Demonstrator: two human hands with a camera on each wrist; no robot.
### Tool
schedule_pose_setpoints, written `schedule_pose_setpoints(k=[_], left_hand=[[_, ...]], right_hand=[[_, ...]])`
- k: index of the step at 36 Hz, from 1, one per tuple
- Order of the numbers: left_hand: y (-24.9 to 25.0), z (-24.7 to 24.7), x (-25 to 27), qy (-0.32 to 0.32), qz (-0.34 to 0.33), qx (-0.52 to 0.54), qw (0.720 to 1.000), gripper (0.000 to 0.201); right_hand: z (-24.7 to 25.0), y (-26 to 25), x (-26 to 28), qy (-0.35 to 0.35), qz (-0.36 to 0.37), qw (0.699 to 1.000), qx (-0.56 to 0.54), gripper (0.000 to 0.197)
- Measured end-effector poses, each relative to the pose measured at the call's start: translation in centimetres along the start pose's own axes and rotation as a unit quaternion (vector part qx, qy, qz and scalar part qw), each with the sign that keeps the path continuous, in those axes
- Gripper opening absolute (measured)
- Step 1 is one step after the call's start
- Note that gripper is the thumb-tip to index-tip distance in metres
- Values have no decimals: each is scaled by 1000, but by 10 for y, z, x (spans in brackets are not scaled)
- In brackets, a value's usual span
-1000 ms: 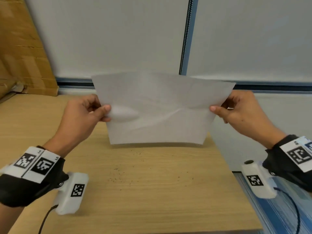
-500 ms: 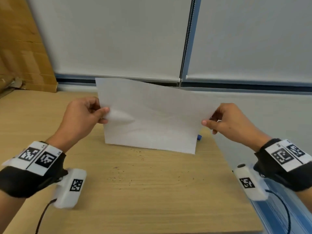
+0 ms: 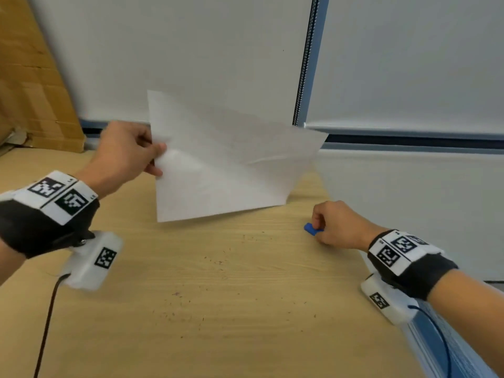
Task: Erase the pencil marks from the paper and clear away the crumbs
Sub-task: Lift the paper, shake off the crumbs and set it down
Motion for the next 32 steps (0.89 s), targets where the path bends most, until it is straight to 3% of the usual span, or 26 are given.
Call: schedule_pose_setpoints(k=[8, 15, 26, 32], left_hand=[[-36, -44, -34, -51, 87, 64, 993, 7], [-49, -60, -82, -122, 115, 49, 985, 11], [-55, -94, -131, -123, 130, -48, 983, 11], [-68, -107, -136, -139, 159, -87, 974, 38]], right_hand=[[58, -19, -12, 104, 50, 992, -49, 5], [49, -34, -98, 50, 80, 995, -27, 6], [28, -13, -155, 25, 9, 1000, 6, 9], [28, -9, -164, 26, -14, 999, 36, 19]])
Point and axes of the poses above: each hand's wrist, its own x-axis away from the middle knuckle, its own z-axis out of the back of the hand, y = z × x, the point moved 4 cm from there along -x, towards the middle knuckle, and after that the axes turned 9 degrees about -y, right-handed, at the moved point
